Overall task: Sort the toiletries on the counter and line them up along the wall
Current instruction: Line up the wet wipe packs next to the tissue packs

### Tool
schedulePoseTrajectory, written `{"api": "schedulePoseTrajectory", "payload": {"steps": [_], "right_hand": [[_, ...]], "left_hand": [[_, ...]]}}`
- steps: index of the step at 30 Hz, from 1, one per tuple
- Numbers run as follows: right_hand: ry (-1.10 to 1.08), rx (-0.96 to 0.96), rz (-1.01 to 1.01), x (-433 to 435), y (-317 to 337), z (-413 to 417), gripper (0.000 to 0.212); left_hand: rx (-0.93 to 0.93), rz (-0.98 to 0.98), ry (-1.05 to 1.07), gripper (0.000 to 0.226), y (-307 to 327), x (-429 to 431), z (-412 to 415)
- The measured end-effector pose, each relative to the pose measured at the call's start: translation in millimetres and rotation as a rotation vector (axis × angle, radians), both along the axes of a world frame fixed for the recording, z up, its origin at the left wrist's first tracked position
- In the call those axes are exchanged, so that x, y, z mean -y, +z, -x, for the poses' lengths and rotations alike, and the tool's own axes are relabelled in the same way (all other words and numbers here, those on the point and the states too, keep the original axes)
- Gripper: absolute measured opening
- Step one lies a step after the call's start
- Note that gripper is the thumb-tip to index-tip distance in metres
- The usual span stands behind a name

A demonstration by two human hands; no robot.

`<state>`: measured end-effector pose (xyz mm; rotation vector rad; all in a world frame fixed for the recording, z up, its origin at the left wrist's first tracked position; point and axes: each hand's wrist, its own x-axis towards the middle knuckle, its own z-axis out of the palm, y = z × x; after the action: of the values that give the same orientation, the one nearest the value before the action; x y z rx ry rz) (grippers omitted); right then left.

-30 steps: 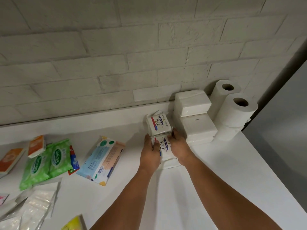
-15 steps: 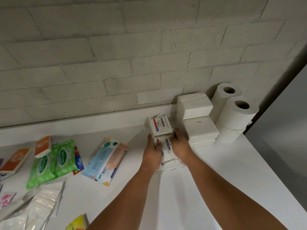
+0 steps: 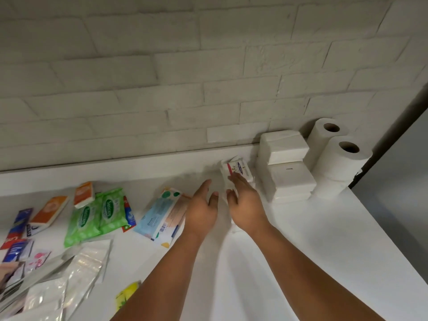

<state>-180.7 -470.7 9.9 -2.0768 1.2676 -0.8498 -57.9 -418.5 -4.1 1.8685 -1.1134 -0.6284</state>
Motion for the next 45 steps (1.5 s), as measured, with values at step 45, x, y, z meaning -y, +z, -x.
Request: {"api": "schedulePoseTrajectory", "payload": {"steps": [45], "right_hand": [[0.065,0.785,-0.889,-105,12,-137,0.029]], "left_hand": [[-0.425,0.171,-0.066,0.019,8,-126,-141]]}}
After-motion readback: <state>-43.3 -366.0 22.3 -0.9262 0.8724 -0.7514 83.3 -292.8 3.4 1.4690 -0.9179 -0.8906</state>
